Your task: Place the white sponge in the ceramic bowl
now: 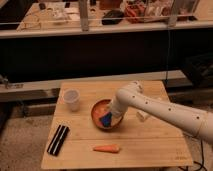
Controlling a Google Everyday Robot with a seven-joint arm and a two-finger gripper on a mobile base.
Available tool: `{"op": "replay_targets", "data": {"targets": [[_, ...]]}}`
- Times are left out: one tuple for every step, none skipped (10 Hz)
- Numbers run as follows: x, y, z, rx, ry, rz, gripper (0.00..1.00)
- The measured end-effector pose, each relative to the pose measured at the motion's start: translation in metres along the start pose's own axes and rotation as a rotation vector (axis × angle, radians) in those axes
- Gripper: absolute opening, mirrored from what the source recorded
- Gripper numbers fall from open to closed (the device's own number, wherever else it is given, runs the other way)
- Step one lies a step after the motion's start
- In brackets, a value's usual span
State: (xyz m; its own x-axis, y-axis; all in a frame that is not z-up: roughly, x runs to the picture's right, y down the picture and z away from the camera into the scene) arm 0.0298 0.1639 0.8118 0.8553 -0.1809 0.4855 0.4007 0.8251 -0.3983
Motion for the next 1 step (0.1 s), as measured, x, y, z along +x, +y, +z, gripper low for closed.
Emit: {"op": "replay_targets", "data": {"targets": [[0.0001,-0.0006,-0.0009,0.001,0.001,0.0,0.56]]}}
